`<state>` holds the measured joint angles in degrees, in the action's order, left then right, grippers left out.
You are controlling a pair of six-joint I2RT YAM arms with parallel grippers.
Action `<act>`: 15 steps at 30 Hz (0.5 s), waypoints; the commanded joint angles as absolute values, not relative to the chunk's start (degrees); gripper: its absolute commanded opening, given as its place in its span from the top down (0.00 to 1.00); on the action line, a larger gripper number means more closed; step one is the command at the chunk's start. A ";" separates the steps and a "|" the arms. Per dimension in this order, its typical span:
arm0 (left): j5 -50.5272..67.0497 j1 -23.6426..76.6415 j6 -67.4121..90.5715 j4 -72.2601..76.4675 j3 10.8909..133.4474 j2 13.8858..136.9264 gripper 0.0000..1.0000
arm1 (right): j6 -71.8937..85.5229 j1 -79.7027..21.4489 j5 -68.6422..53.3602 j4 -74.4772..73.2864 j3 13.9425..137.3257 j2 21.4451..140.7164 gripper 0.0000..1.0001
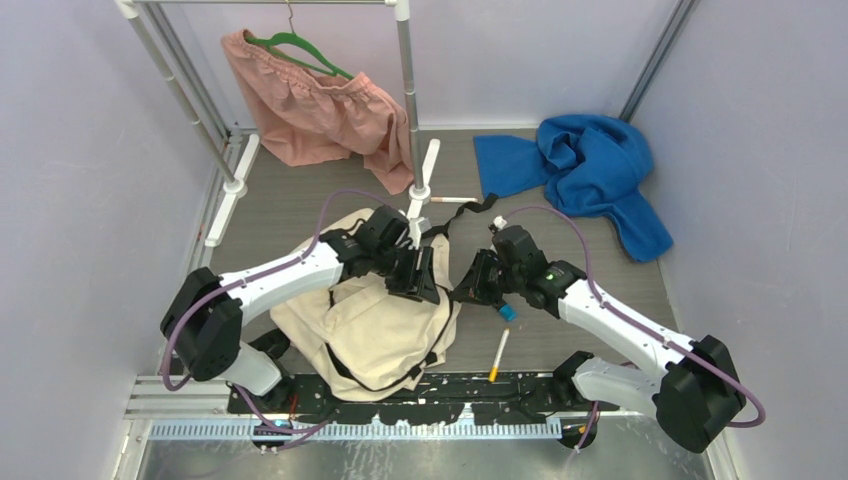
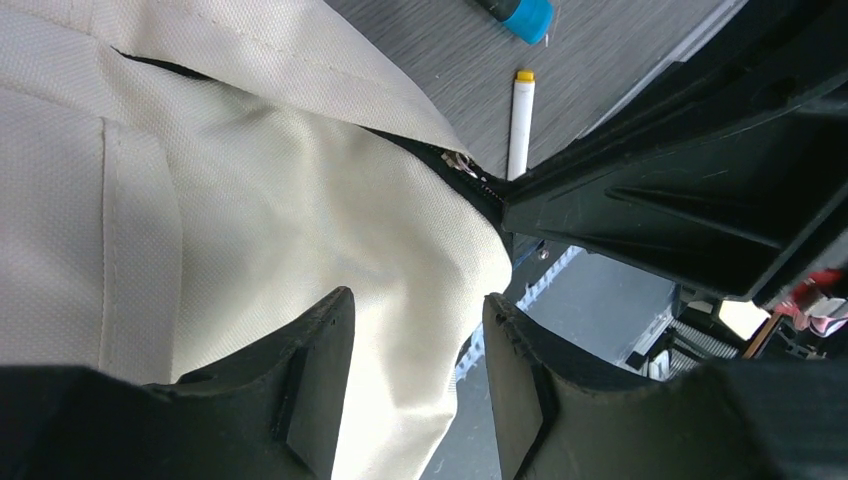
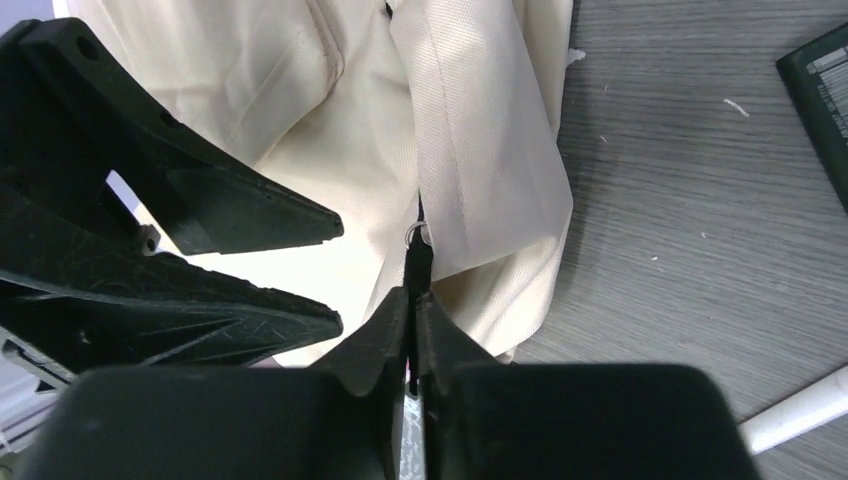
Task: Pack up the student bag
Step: Zip the student bag at the center of the board.
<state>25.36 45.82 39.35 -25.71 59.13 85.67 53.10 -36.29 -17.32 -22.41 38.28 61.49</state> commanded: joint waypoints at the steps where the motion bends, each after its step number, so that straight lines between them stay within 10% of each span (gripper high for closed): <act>1: 27.43 45.49 39.81 -22.93 62.01 86.35 0.48 | 52.30 -36.65 -14.23 -23.16 41.34 59.48 0.97; 15: 24.50 44.83 51.18 -18.73 63.99 92.61 0.29 | 51.46 -36.63 -14.38 -24.47 37.02 54.96 0.99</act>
